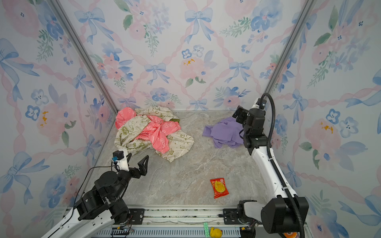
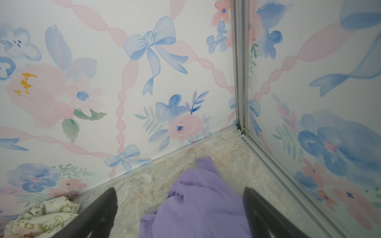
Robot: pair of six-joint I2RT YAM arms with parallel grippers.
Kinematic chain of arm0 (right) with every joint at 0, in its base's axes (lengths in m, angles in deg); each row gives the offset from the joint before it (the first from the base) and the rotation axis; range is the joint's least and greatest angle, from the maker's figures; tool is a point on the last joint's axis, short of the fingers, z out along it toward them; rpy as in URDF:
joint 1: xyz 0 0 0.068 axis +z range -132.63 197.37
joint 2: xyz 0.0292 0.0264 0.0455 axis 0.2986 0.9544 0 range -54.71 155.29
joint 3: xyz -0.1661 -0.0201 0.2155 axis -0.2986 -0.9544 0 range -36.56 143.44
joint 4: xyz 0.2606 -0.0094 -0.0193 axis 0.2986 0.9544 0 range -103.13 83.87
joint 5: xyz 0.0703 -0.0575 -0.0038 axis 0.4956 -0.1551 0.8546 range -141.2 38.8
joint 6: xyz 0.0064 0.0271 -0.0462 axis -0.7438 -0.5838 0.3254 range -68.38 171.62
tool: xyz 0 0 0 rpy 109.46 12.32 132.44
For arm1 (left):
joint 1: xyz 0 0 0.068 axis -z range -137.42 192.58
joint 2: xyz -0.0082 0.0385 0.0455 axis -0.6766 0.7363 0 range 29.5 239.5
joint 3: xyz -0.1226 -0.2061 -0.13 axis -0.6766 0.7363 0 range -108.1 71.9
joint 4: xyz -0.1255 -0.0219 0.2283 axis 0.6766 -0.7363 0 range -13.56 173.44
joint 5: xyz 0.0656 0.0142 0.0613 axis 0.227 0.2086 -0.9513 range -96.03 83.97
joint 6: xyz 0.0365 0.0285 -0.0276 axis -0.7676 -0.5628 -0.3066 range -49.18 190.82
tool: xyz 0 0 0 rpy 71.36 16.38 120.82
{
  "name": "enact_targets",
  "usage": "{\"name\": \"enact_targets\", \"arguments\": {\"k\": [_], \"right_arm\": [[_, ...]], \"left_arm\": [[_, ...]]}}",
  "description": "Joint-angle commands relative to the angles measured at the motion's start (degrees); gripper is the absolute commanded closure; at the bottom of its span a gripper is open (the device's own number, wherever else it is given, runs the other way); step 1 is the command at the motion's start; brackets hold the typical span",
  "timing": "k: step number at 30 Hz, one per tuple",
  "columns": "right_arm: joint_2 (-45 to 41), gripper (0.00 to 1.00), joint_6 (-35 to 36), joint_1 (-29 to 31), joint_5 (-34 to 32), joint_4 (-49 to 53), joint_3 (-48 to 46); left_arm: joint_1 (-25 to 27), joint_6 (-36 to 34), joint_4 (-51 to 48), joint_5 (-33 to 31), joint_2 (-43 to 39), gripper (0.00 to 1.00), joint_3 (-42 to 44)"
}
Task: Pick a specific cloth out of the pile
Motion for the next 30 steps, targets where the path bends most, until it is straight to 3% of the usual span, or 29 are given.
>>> {"name": "enact_targets", "arguments": {"k": [1,9,18,22,27,30], "right_arm": [[-5.36,0.03,-0.35,0.36,1.15,-3.75,-4.4],[-16.26,0.03,0.31,0.79,-0.33,-8.48,-19.89],[-20.83,0.03,5.39,0.82,-6.21,-9.67,-34.12],[-18.77,0.03,7.59,0.88,-9.99,-14.45,-39.67],[-12.41,0.03,11.45,1.42,-9.11,-29.25,-46.39],[-6.77,0.03,13.68,2.71,-9.56,-32.04,-46.1]], "left_arm": [[-0.14,5.73,0.68,-5.46,1.7,0.02,-2.61],[-0.14,5.56,11.34,-12.82,6.17,0.02,0.27],[-1.98,-10.07,40.36,-20.39,5.92,0.02,14.58],[-8.67,-13.34,49.46,-19.53,7.72,0.02,20.08],[-20.5,-15.05,63.37,-9.43,11.07,0.02,28.72],[-27.68,-14.25,68.5,-5.51,14.09,0.02,32.22]]}}
